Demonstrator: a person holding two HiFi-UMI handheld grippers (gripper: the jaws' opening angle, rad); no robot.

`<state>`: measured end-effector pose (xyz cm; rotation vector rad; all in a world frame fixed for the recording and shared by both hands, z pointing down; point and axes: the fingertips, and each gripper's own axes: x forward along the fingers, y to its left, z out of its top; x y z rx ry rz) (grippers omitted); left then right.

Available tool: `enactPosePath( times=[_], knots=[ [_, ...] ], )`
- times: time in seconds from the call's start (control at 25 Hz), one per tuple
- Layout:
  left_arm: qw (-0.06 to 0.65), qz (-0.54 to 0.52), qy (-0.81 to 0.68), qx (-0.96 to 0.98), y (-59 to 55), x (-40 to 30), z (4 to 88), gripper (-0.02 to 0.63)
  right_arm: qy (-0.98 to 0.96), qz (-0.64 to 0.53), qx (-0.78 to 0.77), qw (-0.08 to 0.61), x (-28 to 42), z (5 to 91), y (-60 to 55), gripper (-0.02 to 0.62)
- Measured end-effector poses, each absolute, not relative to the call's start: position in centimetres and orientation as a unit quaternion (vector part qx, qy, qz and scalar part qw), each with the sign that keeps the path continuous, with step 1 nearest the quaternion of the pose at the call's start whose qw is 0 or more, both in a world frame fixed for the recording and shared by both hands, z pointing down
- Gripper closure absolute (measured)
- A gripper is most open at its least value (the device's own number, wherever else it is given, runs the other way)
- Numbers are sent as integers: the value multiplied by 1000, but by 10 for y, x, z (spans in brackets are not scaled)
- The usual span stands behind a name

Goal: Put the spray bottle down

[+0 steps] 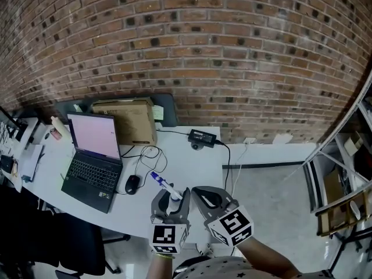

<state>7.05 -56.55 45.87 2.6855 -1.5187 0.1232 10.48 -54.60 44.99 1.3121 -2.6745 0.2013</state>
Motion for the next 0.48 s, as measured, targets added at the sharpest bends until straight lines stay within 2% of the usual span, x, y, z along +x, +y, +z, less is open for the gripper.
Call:
enactPosePath(
  times=[0.12,0.4,0.48],
  knots=[
    [34,53,-499,865,-563,63,463,393,-894,66,436,78,101,449,-542,597],
    [53,32,-511,857,-536,37,449,382,-894,61,437,77,96,445,-521,597],
    [56,20,-509,858,-520,34,440,397,-894,59,438,77,94,443,-508,597]
  ],
)
